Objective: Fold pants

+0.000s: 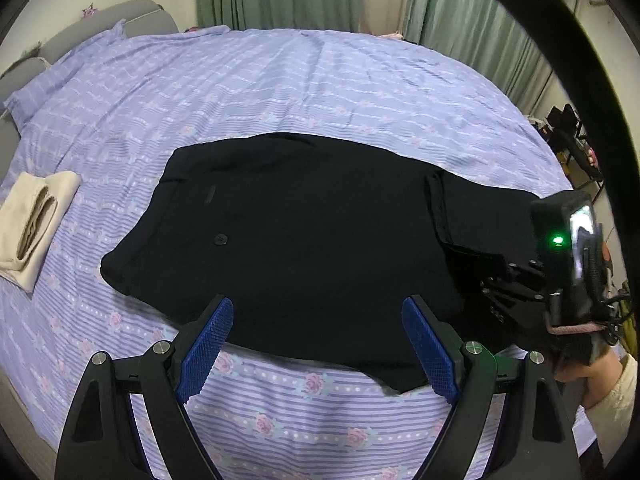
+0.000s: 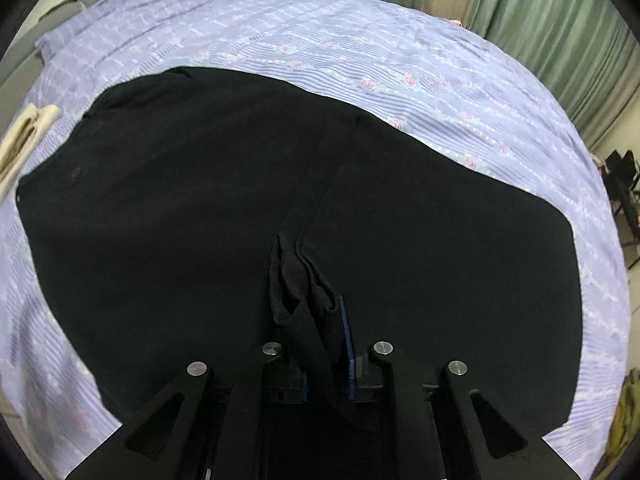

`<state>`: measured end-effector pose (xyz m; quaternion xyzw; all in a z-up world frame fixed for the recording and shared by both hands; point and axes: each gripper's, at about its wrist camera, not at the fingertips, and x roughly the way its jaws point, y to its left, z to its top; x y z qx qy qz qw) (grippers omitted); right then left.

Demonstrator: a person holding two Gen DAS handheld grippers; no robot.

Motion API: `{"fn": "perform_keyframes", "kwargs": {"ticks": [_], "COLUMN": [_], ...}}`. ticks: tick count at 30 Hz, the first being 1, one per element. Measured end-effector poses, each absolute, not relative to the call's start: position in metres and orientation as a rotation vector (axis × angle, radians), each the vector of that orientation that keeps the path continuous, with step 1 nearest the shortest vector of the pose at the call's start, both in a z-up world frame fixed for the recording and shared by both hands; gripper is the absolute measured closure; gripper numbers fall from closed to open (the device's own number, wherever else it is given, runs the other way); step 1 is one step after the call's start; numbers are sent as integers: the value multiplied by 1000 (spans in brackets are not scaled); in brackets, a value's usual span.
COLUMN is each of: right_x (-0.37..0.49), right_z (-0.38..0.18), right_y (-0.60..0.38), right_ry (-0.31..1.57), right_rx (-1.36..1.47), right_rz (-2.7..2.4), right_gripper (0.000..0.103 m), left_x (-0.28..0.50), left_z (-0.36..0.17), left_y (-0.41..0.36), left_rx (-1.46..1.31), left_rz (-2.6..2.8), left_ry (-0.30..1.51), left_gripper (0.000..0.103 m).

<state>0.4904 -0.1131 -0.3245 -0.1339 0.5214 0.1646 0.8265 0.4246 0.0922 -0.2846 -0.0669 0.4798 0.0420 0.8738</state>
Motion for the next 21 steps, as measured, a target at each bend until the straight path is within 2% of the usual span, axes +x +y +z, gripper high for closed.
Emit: {"fn": "perform_keyframes", "kwargs": {"ticks": [1,2,8,11,14,17,19,21], "right_x": [489,485,448,433,426,431,430,429], "right_z": [-324,-321,-286,-270,-267,-274,-277,-278], "right_y": [-114,-116,-144,-171,-198,-220,-232,-242], "right_ry": [1118,1134,1101,1049,1020,1051,1057,1053], "right_rx": [-265,-232,-120,-108,-96,-49,-14,7], "right_rz": [370,405,429,309,204,158,142,132], "right_gripper": [70,67,66,59,58,58,58,58], "left_x": [427,428,436,442,451,462,470,480], "left_z": [-285,-286,-284,-283,-287,-298,-308,-323], "left_y": [93,94,77,53,28,4,-6,-11], "left_rx": [-131,-123,-87,-108,-142,-183,-207,-259], "left_rz": [86,81,-33,-176,-278,-358,-382,-387], "left_ry": [1003,1001,958,941,927,949,979,1022], "left_gripper": [16,16,16,16,18,32,34,42]}}
